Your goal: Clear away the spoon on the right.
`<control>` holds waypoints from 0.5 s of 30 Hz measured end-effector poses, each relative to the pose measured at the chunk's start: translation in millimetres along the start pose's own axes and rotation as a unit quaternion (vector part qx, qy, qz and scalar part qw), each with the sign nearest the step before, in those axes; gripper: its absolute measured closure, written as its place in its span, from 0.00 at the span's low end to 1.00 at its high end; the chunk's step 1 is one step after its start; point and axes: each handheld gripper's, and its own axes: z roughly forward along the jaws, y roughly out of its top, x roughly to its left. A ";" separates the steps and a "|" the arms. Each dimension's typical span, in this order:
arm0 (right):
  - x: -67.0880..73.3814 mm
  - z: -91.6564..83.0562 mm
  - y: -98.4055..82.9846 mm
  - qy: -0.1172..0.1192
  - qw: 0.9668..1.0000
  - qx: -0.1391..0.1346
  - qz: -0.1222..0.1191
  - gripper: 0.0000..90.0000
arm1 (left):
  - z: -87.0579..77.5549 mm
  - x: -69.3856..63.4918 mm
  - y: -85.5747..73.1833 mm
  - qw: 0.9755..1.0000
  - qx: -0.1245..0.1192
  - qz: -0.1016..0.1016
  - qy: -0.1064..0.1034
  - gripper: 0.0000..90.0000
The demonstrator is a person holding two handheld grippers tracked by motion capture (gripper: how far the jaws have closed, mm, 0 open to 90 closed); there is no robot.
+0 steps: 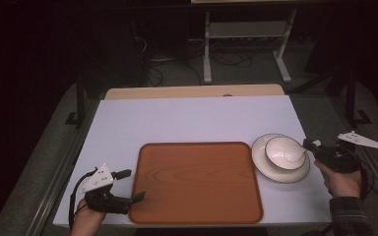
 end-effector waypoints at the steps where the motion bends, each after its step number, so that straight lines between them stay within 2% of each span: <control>1: -0.1 0.2 0.3 0.000 1.000 0.000 0.000 0.93 | -0.2 0.1 0.2 1.000 0.000 0.000 0.000 0.15; 15: 7.3 0.0 14.3 0.001 1.000 -0.011 -0.020 0.93 | -0.2 0.1 0.4 1.000 -0.003 0.001 0.000 0.15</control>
